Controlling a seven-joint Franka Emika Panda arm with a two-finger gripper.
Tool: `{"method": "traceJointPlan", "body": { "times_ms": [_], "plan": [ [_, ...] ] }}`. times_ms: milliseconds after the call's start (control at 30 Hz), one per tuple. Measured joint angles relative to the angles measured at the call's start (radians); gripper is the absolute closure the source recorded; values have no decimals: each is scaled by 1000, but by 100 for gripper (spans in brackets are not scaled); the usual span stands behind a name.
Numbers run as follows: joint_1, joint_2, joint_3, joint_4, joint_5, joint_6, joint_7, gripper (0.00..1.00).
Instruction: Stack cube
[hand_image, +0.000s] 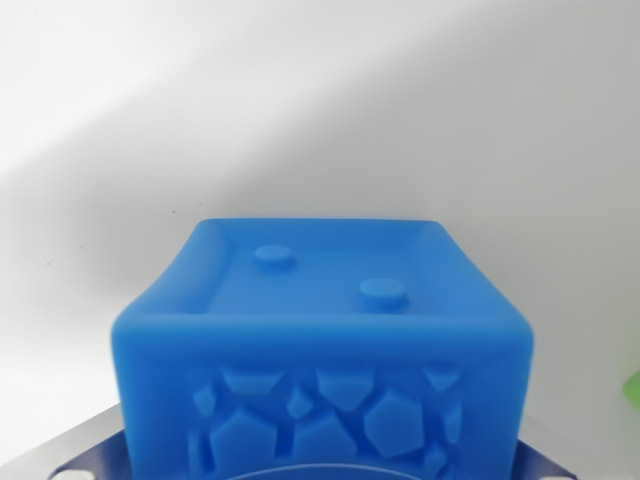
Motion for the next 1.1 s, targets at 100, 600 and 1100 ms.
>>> {"method": "traceJointPlan", "body": {
  "times_ms": [100,600,1100],
  "plan": [
    [1,-8,-1,-2,0,-4,0,100],
    [14,-73,-15,-20,-1,-52,2,100],
    [27,-165,-33,-39,-17,-124,13,100]
  ]
}}
